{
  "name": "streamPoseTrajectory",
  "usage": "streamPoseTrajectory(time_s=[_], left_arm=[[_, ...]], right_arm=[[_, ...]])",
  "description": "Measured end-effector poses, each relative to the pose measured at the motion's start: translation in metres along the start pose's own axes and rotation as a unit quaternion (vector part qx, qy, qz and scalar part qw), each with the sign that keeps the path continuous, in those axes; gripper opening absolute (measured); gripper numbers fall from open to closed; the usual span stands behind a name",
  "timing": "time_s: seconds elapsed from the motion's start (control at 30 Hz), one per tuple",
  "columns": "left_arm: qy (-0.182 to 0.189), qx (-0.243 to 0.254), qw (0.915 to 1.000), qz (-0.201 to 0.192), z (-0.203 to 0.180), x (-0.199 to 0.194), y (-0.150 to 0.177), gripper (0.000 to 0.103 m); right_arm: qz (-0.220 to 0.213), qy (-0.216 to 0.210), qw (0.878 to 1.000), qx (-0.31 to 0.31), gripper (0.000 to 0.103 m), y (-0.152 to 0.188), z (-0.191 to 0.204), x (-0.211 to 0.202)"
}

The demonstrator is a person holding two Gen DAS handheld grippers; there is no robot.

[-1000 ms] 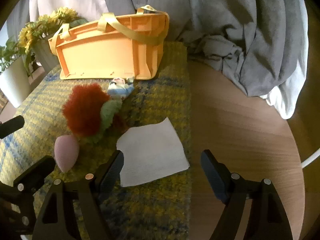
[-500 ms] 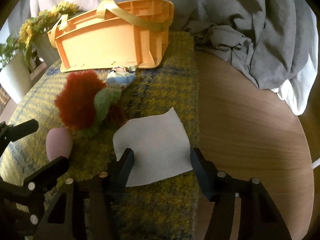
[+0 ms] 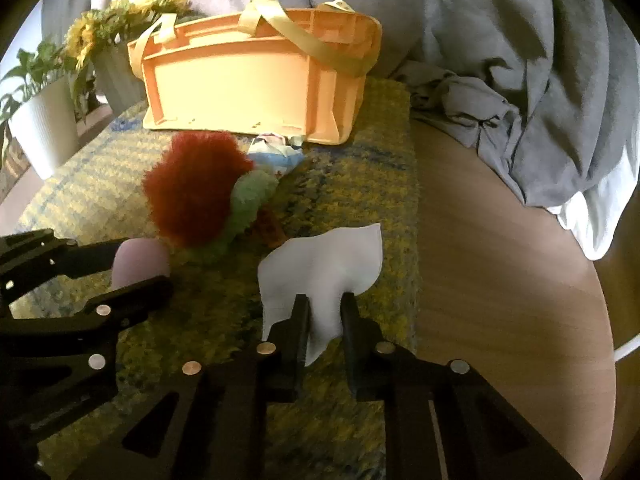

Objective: Organize soft objects
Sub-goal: 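Grasp the pink sponge with the left tool while the right tool grasps the white tissue, then carry the pink sponge with the left tool while the right tool carries the tissue over the crate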

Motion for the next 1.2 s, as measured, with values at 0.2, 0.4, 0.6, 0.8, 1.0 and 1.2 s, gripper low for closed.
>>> streamPoseTrajectory(time_s=[0.2, 0.4, 0.6, 0.8, 1.0, 1.2], left_arm=[[0.000, 0.002, 0.9999, -0.014, -0.001, -0.012, -0.005, 0.038], [-0.004, 0.004, 0.9996, -0.029, 0.002, -0.023, -0.010, 0.038], [-0.006, 0.003, 0.9988, -0.048, 0.007, -0.038, -0.018, 0.038], [-0.007, 0.000, 0.9975, -0.070, 0.014, -0.058, -0.025, 0.038], [-0.009, -0.002, 0.9953, -0.097, 0.023, -0.080, -0.033, 0.038], [-0.010, -0.008, 0.9926, -0.121, 0.033, -0.100, -0.043, 0.038]], right_arm=[[-0.014, 0.006, 1.000, 0.023, 0.015, -0.006, -0.004, -0.014], [-0.026, 0.013, 0.999, 0.035, 0.015, -0.012, -0.002, -0.029], [-0.043, 0.018, 0.998, 0.045, 0.010, -0.020, 0.003, -0.045], [-0.060, 0.020, 0.997, 0.054, 0.010, -0.027, 0.010, -0.061], [-0.078, 0.025, 0.994, 0.066, 0.010, -0.038, 0.018, -0.078], [-0.094, 0.027, 0.992, 0.076, 0.010, -0.049, 0.025, -0.090]])
Point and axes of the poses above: each gripper's, at about its wrist camera, not at the fingertips, and x roughly the way its jaws point, z to its left, y to its underside, the point moved 2 cm from there along x, roughly the way its jaws point, and after that the axes turned 11 degrees about -z, right-handed, at the moved point
